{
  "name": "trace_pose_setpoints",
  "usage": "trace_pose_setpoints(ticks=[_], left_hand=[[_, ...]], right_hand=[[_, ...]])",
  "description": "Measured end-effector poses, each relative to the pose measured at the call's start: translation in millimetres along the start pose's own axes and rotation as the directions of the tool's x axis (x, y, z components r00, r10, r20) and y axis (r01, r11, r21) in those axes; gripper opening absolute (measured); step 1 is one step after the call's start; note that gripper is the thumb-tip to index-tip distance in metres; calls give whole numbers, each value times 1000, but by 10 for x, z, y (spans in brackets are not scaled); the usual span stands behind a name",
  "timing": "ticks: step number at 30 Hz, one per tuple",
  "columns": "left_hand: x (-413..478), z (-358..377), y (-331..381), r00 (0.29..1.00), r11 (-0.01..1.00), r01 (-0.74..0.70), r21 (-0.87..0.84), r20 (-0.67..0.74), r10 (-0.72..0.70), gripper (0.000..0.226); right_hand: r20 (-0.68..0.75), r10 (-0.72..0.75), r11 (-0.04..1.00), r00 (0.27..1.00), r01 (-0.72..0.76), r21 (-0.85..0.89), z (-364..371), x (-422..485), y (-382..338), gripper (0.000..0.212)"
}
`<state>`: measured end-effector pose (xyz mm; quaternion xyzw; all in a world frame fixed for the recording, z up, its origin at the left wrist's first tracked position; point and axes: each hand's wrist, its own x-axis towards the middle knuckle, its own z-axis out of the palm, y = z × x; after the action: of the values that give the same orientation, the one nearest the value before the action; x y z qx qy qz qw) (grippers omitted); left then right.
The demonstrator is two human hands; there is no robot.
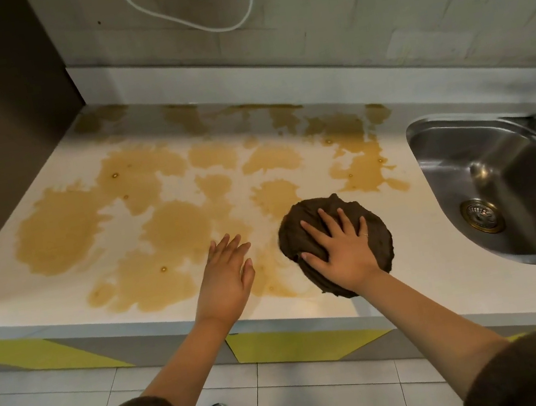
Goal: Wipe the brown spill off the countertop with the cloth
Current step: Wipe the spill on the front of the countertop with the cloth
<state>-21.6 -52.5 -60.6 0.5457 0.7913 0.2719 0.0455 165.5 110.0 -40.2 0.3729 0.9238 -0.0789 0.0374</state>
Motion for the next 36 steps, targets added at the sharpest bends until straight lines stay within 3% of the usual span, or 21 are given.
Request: trace_pose_setpoints(ticks=[5, 10, 14, 19, 23, 29, 36], left_hand=[[-36, -30, -3, 999, 1000, 9, -5, -33, -9, 50], [-52, -41, -22, 998, 999, 41, -27, -55, -42, 50], [-42, -19, -6, 998, 999, 29, -17, -61, -30, 48], [-19, 3, -12, 997, 999, 36, 2, -66, -36, 46], [-9, -23, 7, 998, 999, 29, -13, -48, -30, 49], [-29, -74, 27, 994, 996, 77, -32, -76, -80, 49], [-37, -37, -32, 994, 996, 92, -20, -60, -93, 50]], right_hand=[[-11, -133, 991, 991, 133, -6, 83, -72, -366, 69], [-25, -295, 955, 955, 294, -52, 126, -407, -14, 63], [-18, -337, 939, 941, 335, -75, 169, -556, 225, 61], [4, -403, 912, 915, 402, -77, 164, -412, -53, 65], [7, -397, 916, 918, 397, -57, 127, -100, -369, 66], [-10, -223, 974, 975, 222, -34, 75, 266, -653, 68], [-9, -318, 947, 948, 317, -55, 142, -187, -365, 68]])
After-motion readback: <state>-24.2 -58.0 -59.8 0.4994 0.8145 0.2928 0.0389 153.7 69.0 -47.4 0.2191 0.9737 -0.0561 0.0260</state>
